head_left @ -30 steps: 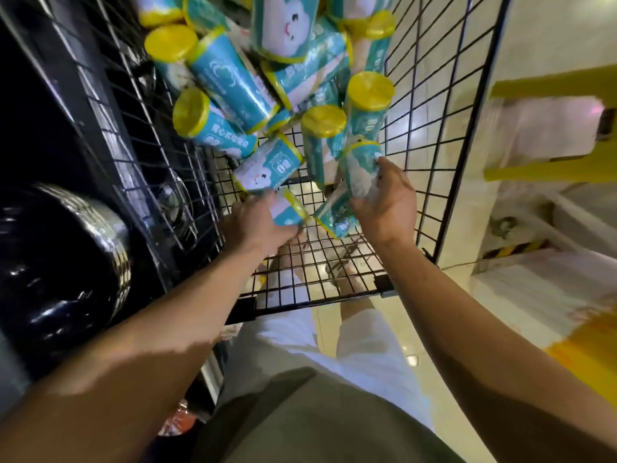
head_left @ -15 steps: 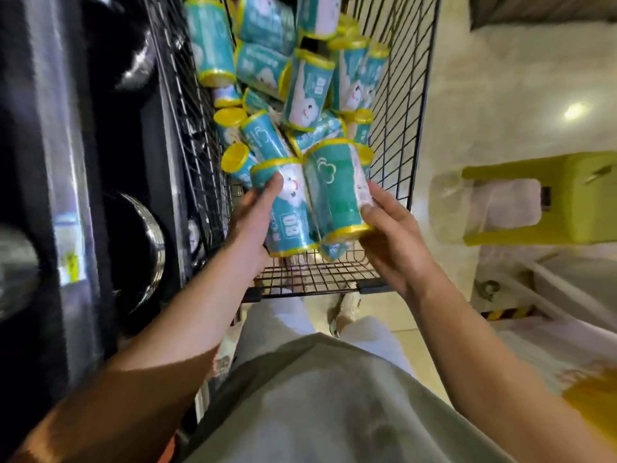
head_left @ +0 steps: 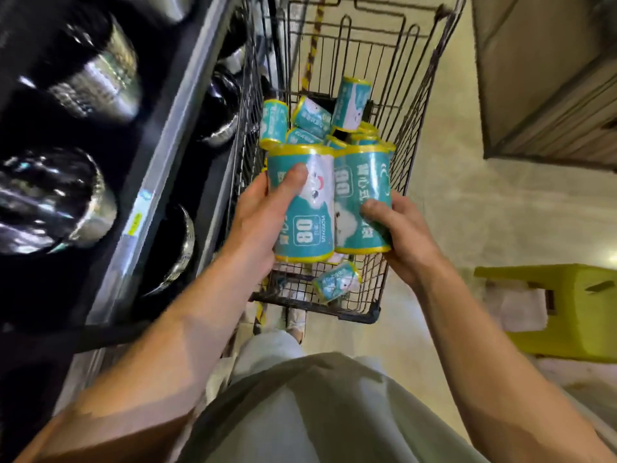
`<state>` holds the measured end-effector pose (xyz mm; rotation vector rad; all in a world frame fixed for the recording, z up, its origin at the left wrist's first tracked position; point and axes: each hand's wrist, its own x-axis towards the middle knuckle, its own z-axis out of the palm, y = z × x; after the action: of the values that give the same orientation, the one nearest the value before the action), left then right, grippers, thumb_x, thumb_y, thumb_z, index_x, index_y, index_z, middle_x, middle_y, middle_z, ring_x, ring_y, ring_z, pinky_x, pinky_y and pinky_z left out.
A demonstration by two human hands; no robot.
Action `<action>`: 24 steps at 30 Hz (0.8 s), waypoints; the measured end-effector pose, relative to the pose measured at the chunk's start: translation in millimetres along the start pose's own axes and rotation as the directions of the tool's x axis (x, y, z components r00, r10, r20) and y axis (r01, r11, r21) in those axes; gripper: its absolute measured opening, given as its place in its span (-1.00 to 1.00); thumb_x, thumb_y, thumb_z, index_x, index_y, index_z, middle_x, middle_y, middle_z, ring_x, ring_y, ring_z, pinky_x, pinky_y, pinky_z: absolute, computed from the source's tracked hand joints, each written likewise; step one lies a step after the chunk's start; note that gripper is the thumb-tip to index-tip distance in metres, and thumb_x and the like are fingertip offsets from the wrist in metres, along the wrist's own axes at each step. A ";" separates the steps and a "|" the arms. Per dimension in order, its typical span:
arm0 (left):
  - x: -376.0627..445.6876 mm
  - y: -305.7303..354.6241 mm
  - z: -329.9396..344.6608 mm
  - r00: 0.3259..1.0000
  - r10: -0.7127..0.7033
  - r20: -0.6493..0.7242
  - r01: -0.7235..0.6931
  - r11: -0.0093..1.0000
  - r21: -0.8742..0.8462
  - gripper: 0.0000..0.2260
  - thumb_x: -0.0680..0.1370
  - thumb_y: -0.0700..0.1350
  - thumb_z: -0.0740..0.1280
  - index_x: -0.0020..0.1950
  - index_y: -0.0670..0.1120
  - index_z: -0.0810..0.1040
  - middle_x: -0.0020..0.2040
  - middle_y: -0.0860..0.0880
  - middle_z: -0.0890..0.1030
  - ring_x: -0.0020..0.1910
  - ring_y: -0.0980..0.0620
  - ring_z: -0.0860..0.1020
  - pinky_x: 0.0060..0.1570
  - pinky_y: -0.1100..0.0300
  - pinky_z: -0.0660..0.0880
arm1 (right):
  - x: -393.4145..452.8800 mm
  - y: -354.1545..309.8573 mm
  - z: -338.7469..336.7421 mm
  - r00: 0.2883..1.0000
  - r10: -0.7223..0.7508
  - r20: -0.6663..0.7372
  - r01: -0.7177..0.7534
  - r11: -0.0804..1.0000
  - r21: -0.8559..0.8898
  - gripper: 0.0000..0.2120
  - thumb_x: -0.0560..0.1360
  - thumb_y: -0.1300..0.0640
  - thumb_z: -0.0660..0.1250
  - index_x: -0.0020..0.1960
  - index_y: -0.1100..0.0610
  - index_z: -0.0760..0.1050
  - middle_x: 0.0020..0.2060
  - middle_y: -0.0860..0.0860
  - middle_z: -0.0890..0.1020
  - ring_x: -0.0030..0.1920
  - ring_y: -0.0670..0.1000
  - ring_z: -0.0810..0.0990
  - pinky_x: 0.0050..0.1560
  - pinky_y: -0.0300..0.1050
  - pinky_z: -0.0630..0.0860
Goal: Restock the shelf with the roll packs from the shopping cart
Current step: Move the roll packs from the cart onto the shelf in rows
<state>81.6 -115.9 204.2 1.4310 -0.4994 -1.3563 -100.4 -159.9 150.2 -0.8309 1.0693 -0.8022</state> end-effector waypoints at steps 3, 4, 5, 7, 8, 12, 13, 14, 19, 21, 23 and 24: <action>-33.1 -14.2 5.0 0.992 0.045 -0.119 -0.047 0.999 -0.017 -0.70 0.54 0.00 0.41 0.21 -0.09 0.58 -0.01 -0.04 0.73 -0.06 -0.02 0.71 -0.06 0.02 0.63 | -24.2 2.2 -5.0 0.998 -0.049 0.044 0.046 0.997 0.060 -0.62 0.31 0.09 0.40 0.11 0.16 0.56 -0.04 0.19 0.66 -0.09 0.15 0.63 -0.05 0.02 0.55; -45.1 -18.9 6.1 0.986 0.058 -0.158 -0.063 0.998 -0.026 -0.71 0.54 -0.01 0.41 0.21 -0.11 0.57 -0.01 -0.06 0.73 -0.07 -0.03 0.71 -0.06 0.01 0.63 | -33.4 3.0 -4.6 0.997 -0.048 0.060 0.043 0.996 0.081 -0.59 0.26 0.03 0.40 0.08 0.14 0.55 -0.05 0.20 0.62 -0.09 0.15 0.58 -0.05 0.04 0.51; -57.3 -23.1 7.3 0.979 0.071 -0.192 -0.078 0.996 -0.033 -0.69 0.55 0.00 0.41 0.22 -0.12 0.57 0.01 -0.08 0.72 -0.05 -0.06 0.71 -0.05 -0.01 0.63 | -42.1 4.2 -4.3 0.995 -0.048 0.086 0.040 0.995 0.088 -0.55 0.23 -0.02 0.38 0.07 0.14 0.54 -0.05 0.20 0.59 -0.07 0.15 0.55 -0.02 0.07 0.47; -82.9 -30.6 7.3 0.965 0.089 -0.245 -0.104 0.993 -0.050 -0.68 0.55 0.01 0.41 0.23 -0.12 0.56 0.03 -0.09 0.72 -0.02 -0.08 0.70 -0.02 -0.04 0.64 | -58.8 6.8 -3.2 0.985 -0.049 0.164 0.040 0.998 0.056 -0.52 0.27 -0.06 0.38 0.12 0.14 0.54 0.02 0.15 0.63 0.00 0.14 0.59 0.08 0.11 0.49; -96.1 -33.0 5.2 0.962 0.097 -0.256 -0.117 0.991 -0.063 -0.70 0.56 -0.01 0.41 0.23 -0.11 0.56 0.02 -0.07 0.72 -0.03 -0.06 0.70 -0.05 -0.01 0.64 | -66.9 8.4 -1.9 0.978 -0.052 0.203 0.050 0.999 0.013 -0.50 0.33 -0.08 0.39 0.20 0.14 0.55 0.07 0.12 0.67 0.05 0.13 0.64 0.14 0.11 0.52; -149.9 -47.1 -15.0 0.977 0.135 -0.163 -0.154 0.981 -0.114 -0.57 0.43 -0.26 0.48 0.27 -0.13 0.50 0.02 -0.07 0.70 -0.08 -0.01 0.69 -0.17 0.10 0.63 | -94.6 9.1 6.0 0.948 -0.078 0.308 0.117 0.987 -0.110 -0.40 0.36 -0.17 0.40 0.30 0.14 0.56 0.13 0.13 0.70 0.14 0.22 0.67 0.22 0.22 0.56; -162.4 -52.5 -24.0 0.979 0.152 -0.138 -0.168 0.980 -0.110 -0.46 0.34 -0.29 0.51 0.29 -0.12 0.48 0.07 -0.10 0.68 -0.03 -0.05 0.67 -0.13 0.08 0.63 | -101.6 7.7 11.4 0.941 -0.095 0.325 0.142 0.982 -0.122 -0.45 0.36 -0.16 0.40 0.25 0.13 0.59 0.11 0.13 0.71 0.14 0.24 0.67 0.22 0.26 0.56; -175.4 -57.2 -33.5 0.977 0.169 -0.126 -0.182 0.978 -0.100 -0.38 0.27 -0.29 0.52 0.31 -0.10 0.47 0.13 -0.12 0.66 0.03 -0.08 0.66 -0.08 0.05 0.62 | -108.4 8.0 17.6 0.936 -0.107 0.334 0.160 0.978 -0.135 -0.49 0.37 -0.15 0.39 0.22 0.11 0.60 0.10 0.12 0.71 0.15 0.25 0.66 0.21 0.27 0.57; -236.8 -72.5 -68.7 0.942 0.216 -0.257 -0.258 0.955 -0.146 -0.35 0.28 -0.26 0.50 0.35 -0.03 0.44 0.23 -0.09 0.64 0.16 -0.13 0.62 0.07 -0.06 0.60 | -139.8 23.0 53.5 0.860 -0.046 0.508 0.176 0.961 -0.212 -0.75 0.62 0.04 0.25 -0.12 -0.07 0.67 -0.19 -0.12 0.71 -0.16 -0.07 0.66 -0.07 -0.04 0.54; -262.7 -77.7 -80.9 0.912 0.206 -0.355 -0.277 0.947 -0.162 -0.35 0.32 -0.24 0.48 0.39 -0.03 0.43 0.25 -0.09 0.63 0.19 -0.16 0.62 0.12 -0.11 0.58 | -157.9 34.9 71.9 0.817 0.009 0.576 0.156 0.959 -0.237 -0.78 0.58 -0.04 0.27 -0.14 -0.16 0.66 -0.20 -0.17 0.68 -0.13 -0.10 0.65 -0.03 -0.01 0.55; -288.8 -85.8 -90.0 0.865 0.174 -0.471 -0.287 0.941 -0.180 -0.34 0.31 -0.17 0.52 0.39 -0.05 0.41 0.25 -0.12 0.63 0.15 -0.15 0.64 0.09 -0.15 0.59 | -180.2 46.2 91.4 0.776 0.031 0.630 0.161 0.956 -0.246 -0.72 0.47 -0.18 0.35 0.14 -0.16 0.63 0.08 -0.11 0.70 0.14 -0.01 0.66 0.23 0.16 0.54; -302.4 -89.5 -93.5 0.829 0.140 -0.541 -0.287 0.938 -0.197 -0.34 0.31 -0.15 0.55 0.36 -0.09 0.40 0.24 -0.15 0.63 0.11 -0.15 0.66 0.05 -0.16 0.60 | -189.4 54.6 100.1 0.751 0.034 0.659 0.160 0.959 -0.232 -0.60 0.43 -0.21 0.38 0.24 -0.12 0.59 0.18 -0.04 0.67 0.22 0.05 0.63 0.30 0.24 0.50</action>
<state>53.2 209.0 247.2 1.3908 -0.1026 -0.7678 -49.5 48.0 205.8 -1.2781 0.5115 -0.3493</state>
